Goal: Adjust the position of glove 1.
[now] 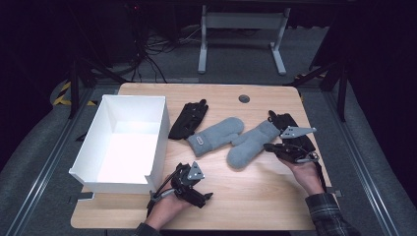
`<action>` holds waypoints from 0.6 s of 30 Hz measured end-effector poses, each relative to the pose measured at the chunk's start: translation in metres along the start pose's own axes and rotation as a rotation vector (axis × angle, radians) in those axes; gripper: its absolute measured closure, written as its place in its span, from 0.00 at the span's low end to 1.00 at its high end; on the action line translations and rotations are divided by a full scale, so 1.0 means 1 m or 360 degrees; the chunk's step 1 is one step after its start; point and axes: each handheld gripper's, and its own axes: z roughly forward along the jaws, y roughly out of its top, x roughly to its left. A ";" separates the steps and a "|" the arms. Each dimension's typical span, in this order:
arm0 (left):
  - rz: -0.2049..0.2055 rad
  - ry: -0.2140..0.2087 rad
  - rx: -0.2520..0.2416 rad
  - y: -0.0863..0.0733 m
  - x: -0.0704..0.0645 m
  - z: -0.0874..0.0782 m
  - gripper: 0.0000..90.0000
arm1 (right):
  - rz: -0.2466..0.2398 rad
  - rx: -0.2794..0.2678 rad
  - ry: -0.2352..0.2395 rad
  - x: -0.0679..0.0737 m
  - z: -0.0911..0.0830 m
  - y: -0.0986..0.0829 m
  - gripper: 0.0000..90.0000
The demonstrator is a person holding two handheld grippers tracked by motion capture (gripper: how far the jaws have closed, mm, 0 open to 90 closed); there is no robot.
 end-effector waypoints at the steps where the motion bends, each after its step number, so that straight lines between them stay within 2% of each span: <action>1: -0.0001 -0.0001 0.0001 0.000 0.000 0.000 0.00 | -0.0001 -0.0001 0.0000 -0.001 0.003 0.002 1.00; 3: 0.0000 0.0000 0.0000 0.000 0.000 0.000 0.01 | 0.0003 -0.0022 -0.0001 -0.003 0.009 0.006 1.00; 11: 0.0000 0.0002 0.0000 0.000 0.000 0.000 0.01 | -0.0001 0.0026 -0.0026 -0.014 0.034 0.012 1.00; 15: 0.0000 0.0001 0.0000 0.000 0.000 0.000 0.01 | -0.0008 0.0146 -0.0020 -0.016 0.050 0.004 1.00; 18: 0.0000 0.0001 0.0000 0.000 0.000 0.000 0.01 | -0.0011 0.0169 -0.0017 -0.014 0.053 0.002 1.00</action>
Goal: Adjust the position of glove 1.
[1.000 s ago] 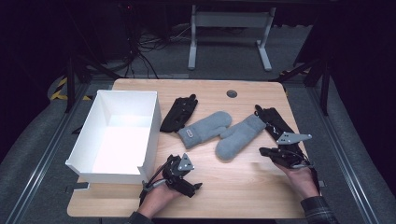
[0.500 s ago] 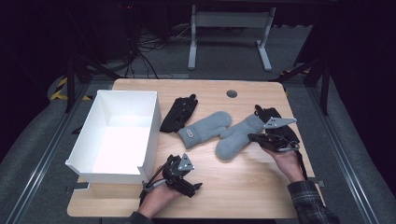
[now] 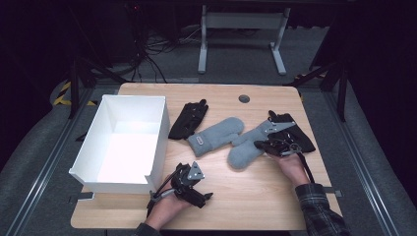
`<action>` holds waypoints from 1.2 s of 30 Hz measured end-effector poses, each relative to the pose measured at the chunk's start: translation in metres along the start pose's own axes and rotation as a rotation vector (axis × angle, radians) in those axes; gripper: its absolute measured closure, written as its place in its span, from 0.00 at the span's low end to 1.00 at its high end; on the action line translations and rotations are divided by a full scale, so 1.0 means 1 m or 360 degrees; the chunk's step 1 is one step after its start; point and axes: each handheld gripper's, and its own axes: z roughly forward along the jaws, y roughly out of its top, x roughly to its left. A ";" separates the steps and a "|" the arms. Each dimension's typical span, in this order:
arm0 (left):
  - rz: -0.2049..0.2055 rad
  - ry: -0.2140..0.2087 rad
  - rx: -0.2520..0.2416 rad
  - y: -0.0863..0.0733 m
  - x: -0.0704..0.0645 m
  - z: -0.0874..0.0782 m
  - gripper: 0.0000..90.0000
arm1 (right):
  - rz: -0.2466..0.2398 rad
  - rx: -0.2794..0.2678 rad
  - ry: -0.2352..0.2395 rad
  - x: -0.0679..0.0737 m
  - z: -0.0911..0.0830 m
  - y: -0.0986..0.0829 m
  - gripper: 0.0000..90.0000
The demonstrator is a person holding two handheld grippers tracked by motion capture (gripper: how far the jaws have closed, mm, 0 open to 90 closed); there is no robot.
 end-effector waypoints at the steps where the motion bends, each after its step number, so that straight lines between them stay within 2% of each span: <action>1: 0.0000 0.0000 0.0000 0.000 0.000 0.000 0.01 | -0.0009 0.0008 -0.0002 0.001 0.000 0.000 1.00; 9: -0.0002 0.0002 0.0001 0.000 0.000 0.000 0.01 | -0.0022 0.0025 0.0044 0.006 -0.006 -0.008 1.00; 16: -0.0002 0.0002 0.0001 0.000 0.000 0.000 0.01 | -0.0060 0.0050 0.0075 0.019 -0.010 -0.012 1.00; 28: -0.0003 0.0002 0.0002 0.000 0.000 0.000 0.01 | -0.0130 0.0088 0.0174 0.058 -0.024 -0.024 1.00; 36: -0.0003 0.0002 0.0002 0.000 0.000 0.000 0.01 | -0.0189 0.0090 0.0234 0.080 -0.023 -0.023 1.00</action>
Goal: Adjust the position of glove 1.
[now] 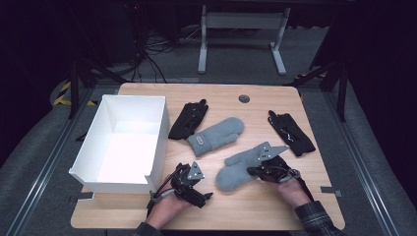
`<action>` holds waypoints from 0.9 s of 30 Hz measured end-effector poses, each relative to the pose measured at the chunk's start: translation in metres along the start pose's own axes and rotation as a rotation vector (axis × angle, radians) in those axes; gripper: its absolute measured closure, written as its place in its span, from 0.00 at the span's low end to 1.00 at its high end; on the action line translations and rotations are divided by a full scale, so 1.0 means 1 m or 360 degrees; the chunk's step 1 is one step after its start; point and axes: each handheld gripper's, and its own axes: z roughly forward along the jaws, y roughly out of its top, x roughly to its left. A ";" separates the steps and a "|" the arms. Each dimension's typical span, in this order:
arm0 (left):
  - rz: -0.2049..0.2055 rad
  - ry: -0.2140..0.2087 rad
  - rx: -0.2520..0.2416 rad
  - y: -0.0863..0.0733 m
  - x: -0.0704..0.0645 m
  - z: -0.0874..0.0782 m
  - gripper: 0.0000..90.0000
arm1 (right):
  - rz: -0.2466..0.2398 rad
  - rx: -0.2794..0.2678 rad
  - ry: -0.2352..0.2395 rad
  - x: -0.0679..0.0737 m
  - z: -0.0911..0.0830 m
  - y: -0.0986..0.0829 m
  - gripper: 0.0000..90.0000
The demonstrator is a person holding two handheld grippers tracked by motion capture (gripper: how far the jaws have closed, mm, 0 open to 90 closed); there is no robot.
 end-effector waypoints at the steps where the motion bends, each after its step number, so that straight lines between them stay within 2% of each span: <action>1: -0.0001 -0.0001 0.0000 0.000 0.000 0.000 0.01 | -0.0006 -0.0016 0.0000 0.000 -0.001 0.001 1.00; 4: -0.0002 0.0001 -0.0002 0.000 0.000 0.000 0.01 | 0.0012 -0.0074 -0.0002 -0.002 -0.008 0.002 1.00; 7: 0.0003 0.0009 -0.0010 0.002 0.000 -0.003 0.07 | 0.0022 -0.0119 -0.0015 -0.006 -0.015 0.003 1.00; 8: -0.0003 0.0004 -0.0002 0.003 -0.001 -0.005 0.17 | 0.0029 -0.0147 -0.0035 -0.010 -0.021 0.004 1.00; 9: -0.0002 0.0012 0.0006 0.004 -0.002 -0.007 0.21 | 0.0040 -0.0168 -0.0050 -0.013 -0.025 0.004 1.00; 11: 0.0013 0.0016 -0.0039 0.007 -0.006 -0.011 0.27 | 0.0057 -0.0201 -0.0102 -0.023 -0.034 0.004 1.00; 14: 0.0012 -0.0018 -0.0098 0.013 -0.009 -0.020 0.49 | 0.0111 -0.0243 -0.0167 -0.039 -0.046 0.001 1.00; 17: -0.0044 -0.0147 -0.0148 0.019 -0.009 -0.025 0.81 | 0.0157 -0.0256 -0.0235 -0.055 -0.053 -0.003 1.00; 18: -0.0044 -0.0173 -0.0140 0.022 -0.009 -0.024 0.90 | 0.0176 -0.0255 -0.0250 -0.062 -0.054 -0.005 1.00; 19: -0.0041 -0.0165 -0.0123 0.025 -0.010 -0.023 0.99 | 0.0187 -0.0242 -0.0279 -0.066 -0.054 -0.007 1.00; 23: -0.0018 -0.0211 -0.0089 0.032 -0.014 -0.017 1.00 | 0.0240 -0.0215 -0.0320 -0.082 -0.053 -0.016 1.00; 27: 0.0007 -0.0269 -0.0038 0.035 -0.019 -0.005 1.00 | 0.0277 -0.0186 -0.0298 -0.094 -0.050 -0.025 1.00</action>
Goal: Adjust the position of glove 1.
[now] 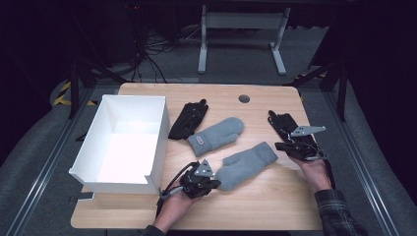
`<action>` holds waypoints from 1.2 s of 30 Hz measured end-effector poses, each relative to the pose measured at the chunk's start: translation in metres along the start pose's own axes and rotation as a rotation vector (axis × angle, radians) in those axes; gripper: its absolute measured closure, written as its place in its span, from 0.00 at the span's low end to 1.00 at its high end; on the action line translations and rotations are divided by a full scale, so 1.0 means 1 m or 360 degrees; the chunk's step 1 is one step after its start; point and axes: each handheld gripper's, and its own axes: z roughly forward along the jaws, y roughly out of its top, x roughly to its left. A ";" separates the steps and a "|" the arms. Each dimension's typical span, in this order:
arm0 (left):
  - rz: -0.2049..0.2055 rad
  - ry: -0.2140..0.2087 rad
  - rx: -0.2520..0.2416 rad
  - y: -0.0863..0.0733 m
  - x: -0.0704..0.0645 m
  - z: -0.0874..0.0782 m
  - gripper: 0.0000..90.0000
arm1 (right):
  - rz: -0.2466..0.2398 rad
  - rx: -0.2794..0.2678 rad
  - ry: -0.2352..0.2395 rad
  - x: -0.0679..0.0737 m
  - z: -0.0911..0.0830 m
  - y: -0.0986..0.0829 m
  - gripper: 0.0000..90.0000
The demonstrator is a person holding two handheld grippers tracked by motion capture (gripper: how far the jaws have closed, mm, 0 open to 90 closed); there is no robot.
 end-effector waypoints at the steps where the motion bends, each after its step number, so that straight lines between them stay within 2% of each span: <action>1: 0.0008 -0.0007 0.0010 0.000 0.000 0.003 1.00 | -0.0006 0.0022 0.0012 -0.001 0.004 -0.002 1.00; 4: 0.0016 -0.0004 0.0050 0.002 0.001 0.012 1.00 | -0.0045 0.0067 0.0038 0.002 0.011 -0.002 1.00; 5: 0.0018 -0.0022 0.0068 0.003 0.003 0.015 1.00 | -0.0057 0.0093 0.0047 0.004 0.013 -0.003 1.00; 7: 0.0023 0.0004 0.0089 0.005 0.004 0.017 1.00 | -0.0083 0.0127 0.0058 0.009 0.014 -0.006 1.00; 10: 0.0010 0.0012 0.0086 0.006 0.005 0.017 1.00 | -0.0084 0.0127 0.0068 0.010 0.011 -0.009 1.00; 19: -0.0039 0.0071 0.0068 0.010 0.024 0.013 1.00 | -0.0133 0.0158 0.0133 0.031 -0.008 -0.026 1.00; 26: -0.0065 0.0130 0.0049 0.020 0.037 0.011 1.00 | -0.0190 0.0158 0.0225 0.056 -0.016 -0.034 1.00; 28: -0.0059 0.0148 0.0044 0.023 0.039 0.011 1.00 | -0.0213 0.0161 0.0271 0.065 -0.018 -0.036 1.00; 31: -0.0067 0.0141 0.0023 0.026 0.042 0.013 1.00 | -0.0256 0.0165 0.0333 0.080 -0.019 -0.040 1.00; 33: -0.0065 0.0135 0.0038 0.028 0.042 0.015 1.00 | -0.0284 0.0173 0.0387 0.092 -0.019 -0.041 1.00; 36: -0.0041 0.0132 0.0046 0.030 0.040 0.019 1.00 | -0.0343 0.0182 0.0393 0.102 -0.019 -0.040 1.00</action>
